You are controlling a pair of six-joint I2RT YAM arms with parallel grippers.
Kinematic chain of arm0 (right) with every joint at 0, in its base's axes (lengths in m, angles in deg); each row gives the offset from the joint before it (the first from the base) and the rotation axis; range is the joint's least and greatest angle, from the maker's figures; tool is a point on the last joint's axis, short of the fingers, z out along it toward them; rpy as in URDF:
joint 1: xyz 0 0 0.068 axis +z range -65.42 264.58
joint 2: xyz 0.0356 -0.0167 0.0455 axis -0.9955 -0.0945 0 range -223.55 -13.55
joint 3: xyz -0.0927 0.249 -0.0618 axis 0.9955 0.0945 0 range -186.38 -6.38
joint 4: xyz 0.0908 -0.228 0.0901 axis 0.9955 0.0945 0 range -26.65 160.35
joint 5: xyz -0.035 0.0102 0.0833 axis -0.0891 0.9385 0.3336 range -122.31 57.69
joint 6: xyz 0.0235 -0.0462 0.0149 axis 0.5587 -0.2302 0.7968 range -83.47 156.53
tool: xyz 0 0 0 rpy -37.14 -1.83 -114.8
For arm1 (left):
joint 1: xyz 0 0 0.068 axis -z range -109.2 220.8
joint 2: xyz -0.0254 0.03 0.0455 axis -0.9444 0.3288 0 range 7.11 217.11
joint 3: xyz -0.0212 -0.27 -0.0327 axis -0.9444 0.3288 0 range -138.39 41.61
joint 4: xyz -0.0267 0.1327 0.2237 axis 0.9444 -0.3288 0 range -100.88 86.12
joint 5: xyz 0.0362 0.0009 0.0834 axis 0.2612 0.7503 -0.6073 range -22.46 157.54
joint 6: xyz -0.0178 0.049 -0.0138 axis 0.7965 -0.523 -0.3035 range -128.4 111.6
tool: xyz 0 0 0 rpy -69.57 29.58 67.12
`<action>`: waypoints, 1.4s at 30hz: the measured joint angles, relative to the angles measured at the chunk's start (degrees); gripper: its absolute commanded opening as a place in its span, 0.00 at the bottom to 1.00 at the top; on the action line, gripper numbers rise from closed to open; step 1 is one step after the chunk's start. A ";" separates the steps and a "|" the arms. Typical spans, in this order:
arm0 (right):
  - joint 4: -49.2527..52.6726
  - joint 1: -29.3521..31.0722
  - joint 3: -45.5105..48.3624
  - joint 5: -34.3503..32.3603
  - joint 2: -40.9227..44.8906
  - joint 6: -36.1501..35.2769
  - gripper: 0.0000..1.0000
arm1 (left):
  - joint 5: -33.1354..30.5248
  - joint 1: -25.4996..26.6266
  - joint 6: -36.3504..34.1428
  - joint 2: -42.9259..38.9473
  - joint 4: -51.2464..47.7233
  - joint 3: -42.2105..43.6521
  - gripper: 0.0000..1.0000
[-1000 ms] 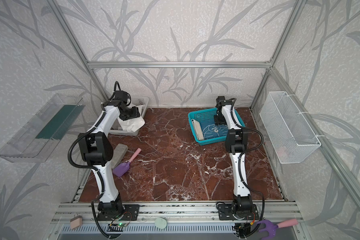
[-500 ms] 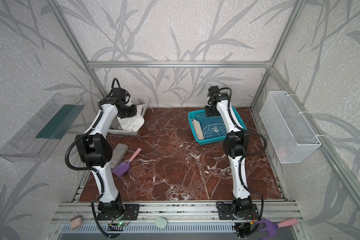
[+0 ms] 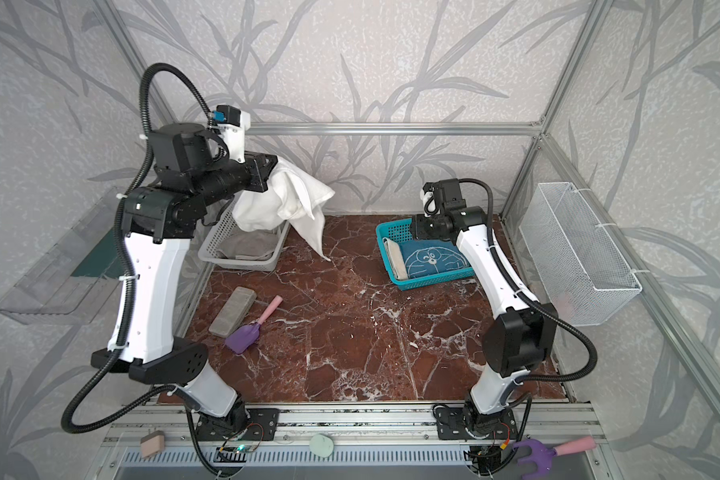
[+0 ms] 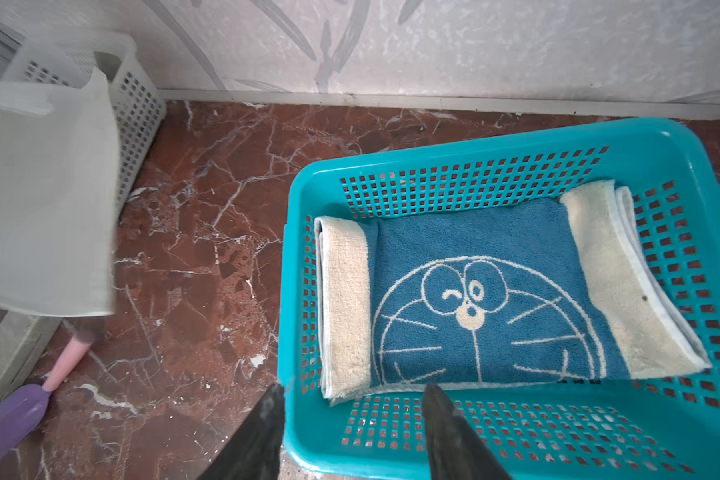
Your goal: Fold and stack the towels
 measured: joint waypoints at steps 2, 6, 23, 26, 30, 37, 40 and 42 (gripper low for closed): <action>-1.25 -0.02 3.19 0.98 3.82 0.50 0.54 | 0.22 1.38 0.96 -1.51 -0.28 0.02 0.00; -3.08 -0.02 8.59 3.15 11.13 1.88 0.55 | 1.97 7.23 2.51 -2.40 0.66 0.66 0.00; -8.50 17.31 23.69 6.45 10.67 6.36 0.53 | 5.60 -9.16 13.27 -10.80 16.50 61.86 0.59; -9.22 22.45 24.44 4.79 5.29 6.36 0.54 | 5.66 -9.55 13.44 -11.04 16.35 67.67 0.56; -8.85 27.10 23.67 3.26 -3.02 6.14 0.54 | 6.60 -8.72 14.21 -16.31 18.58 78.23 0.53; -8.28 29.27 21.94 0.96 -12.48 5.09 0.48 | 8.09 -7.17 16.68 -22.16 23.61 93.07 0.47; -9.51 30.08 24.48 -0.37 -11.78 5.68 0.43 | 7.56 -1.66 19.04 -22.43 26.93 97.11 0.47; -10.99 31.45 28.04 -0.79 -10.56 6.86 0.40 | 7.58 3.87 20.65 -22.01 29.16 98.60 0.47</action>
